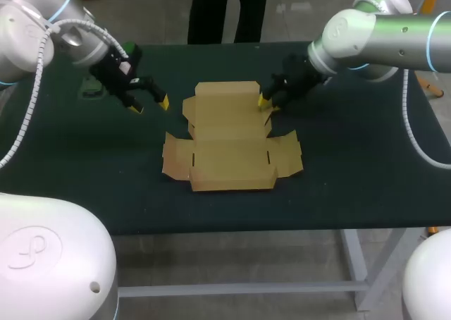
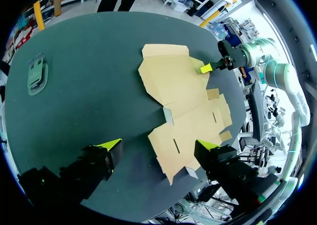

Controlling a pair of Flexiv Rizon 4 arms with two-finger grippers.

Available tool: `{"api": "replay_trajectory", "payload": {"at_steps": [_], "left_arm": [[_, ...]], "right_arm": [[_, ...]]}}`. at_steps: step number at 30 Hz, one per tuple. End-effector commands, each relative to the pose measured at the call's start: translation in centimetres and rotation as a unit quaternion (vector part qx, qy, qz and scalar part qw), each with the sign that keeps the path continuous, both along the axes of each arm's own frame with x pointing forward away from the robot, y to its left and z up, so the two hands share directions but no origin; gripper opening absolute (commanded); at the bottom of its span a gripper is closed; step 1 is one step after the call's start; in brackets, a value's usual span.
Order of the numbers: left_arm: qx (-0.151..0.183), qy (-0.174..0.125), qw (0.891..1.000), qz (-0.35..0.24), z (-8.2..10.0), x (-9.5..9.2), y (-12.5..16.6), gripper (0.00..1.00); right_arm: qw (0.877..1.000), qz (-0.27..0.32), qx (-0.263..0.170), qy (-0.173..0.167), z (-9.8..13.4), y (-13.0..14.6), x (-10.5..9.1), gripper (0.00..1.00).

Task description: Assemble the packaging by folding the flat box into shape, placing the metal phone stand inside, and closing the box properly

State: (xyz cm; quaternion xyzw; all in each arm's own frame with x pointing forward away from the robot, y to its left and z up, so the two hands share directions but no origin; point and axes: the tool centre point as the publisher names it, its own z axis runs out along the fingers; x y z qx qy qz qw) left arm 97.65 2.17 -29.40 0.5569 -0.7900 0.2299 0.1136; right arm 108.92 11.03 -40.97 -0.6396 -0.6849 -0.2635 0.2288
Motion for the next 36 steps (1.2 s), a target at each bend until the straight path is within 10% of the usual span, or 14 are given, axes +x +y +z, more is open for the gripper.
{"api": "replay_trajectory", "payload": {"at_steps": [1,18,24,36], "left_arm": [[0.001,0.002,1.000,-0.001,0.0,0.0,0.1,1.00],[0.002,0.007,1.000,-0.003,-0.3,-0.3,0.2,1.00],[0.000,0.008,1.000,-0.004,-0.3,-0.4,0.2,1.00],[-0.009,0.007,1.000,-0.019,-0.4,-0.5,-0.1,1.00]], "right_arm": [[0.998,0.038,0.004,0.040,-0.4,0.0,0.6,0.40],[0.999,0.026,0.027,0.010,-0.9,0.4,0.4,0.31],[0.999,0.020,0.038,-0.007,-0.8,0.6,0.4,0.00],[0.997,0.015,0.065,-0.047,0.4,0.4,-0.3,0.00]]}}
